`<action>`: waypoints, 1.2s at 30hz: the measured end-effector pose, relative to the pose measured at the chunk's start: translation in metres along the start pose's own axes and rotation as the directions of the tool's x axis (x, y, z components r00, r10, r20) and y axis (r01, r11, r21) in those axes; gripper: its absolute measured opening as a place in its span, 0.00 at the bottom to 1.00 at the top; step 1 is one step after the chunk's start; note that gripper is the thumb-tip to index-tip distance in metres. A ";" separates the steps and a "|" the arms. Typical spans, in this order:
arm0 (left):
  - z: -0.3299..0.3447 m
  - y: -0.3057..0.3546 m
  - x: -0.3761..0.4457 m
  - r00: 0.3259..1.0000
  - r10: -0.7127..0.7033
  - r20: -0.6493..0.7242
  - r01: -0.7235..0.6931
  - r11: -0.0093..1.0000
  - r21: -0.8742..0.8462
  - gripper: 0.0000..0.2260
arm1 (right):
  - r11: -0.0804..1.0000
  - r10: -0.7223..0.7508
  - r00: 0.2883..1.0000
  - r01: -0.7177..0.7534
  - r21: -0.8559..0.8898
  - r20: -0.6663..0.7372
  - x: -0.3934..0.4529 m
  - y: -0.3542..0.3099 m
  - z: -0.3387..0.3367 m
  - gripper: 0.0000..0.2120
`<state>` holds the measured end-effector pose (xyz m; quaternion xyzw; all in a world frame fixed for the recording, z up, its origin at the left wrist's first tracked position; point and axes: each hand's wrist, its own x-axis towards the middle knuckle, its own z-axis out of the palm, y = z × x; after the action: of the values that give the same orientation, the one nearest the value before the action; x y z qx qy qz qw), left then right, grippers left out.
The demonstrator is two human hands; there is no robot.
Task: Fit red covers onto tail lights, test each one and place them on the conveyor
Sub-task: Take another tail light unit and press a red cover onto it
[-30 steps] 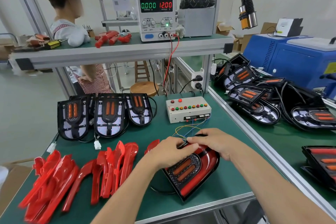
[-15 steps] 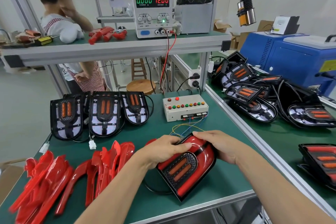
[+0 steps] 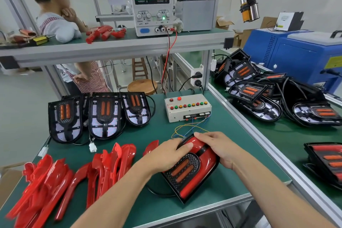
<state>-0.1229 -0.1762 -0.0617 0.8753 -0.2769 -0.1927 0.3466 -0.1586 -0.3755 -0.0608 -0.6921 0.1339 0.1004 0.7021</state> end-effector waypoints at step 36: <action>0.008 -0.002 -0.003 0.965 0.178 -0.192 -0.057 0.858 0.511 0.26 | 1.000 -0.009 1.000 0.009 -0.013 -0.004 -0.003 -0.005 0.004 0.16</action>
<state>-0.1291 -0.1768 -0.0687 0.9328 -0.3281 0.0109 0.1484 -0.1601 -0.3718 -0.0548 -0.6975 0.1316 0.0966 0.6977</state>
